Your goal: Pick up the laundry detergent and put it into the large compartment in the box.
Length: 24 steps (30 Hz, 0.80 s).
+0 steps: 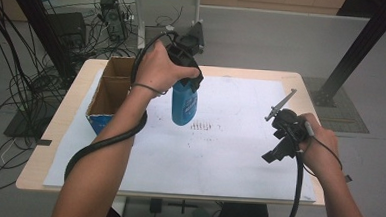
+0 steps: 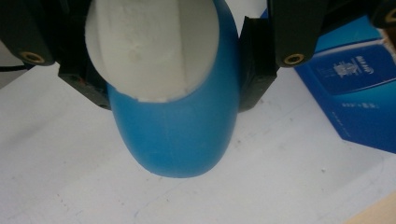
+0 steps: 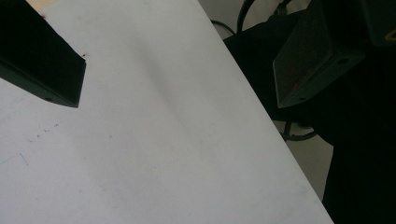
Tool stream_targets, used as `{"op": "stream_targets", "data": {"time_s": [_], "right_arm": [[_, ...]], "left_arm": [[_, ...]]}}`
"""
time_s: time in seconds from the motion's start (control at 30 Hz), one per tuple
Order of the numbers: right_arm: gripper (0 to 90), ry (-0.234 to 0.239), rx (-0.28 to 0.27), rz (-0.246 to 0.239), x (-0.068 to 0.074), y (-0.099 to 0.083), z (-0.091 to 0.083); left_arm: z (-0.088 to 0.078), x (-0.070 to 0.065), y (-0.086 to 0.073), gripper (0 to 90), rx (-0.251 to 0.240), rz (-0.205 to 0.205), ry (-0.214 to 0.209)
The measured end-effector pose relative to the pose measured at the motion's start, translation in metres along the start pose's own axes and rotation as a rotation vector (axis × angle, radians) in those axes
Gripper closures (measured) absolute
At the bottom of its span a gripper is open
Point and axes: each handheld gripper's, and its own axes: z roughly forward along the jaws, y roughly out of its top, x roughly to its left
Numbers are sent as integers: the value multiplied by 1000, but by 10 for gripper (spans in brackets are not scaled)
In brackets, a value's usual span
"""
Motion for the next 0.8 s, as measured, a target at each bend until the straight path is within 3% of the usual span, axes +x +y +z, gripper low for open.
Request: {"op": "stream_targets", "data": {"time_s": [0.3,0.43,0.57,0.8], "right_arm": [[20,0,-12,3,1,-4,-3],[20,5,-10,2,1,-3,-1],[20,7,-12,-7,3,-1,0],[20,8,-11,-14,5,1,0]], "left_arm": [[-47,-2,14,378,-21,10,10],[-67,0,20,378,-26,9,-11],[-76,3,23,378,-37,-1,-37],[-77,5,22,379,-33,-7,-41]]}}
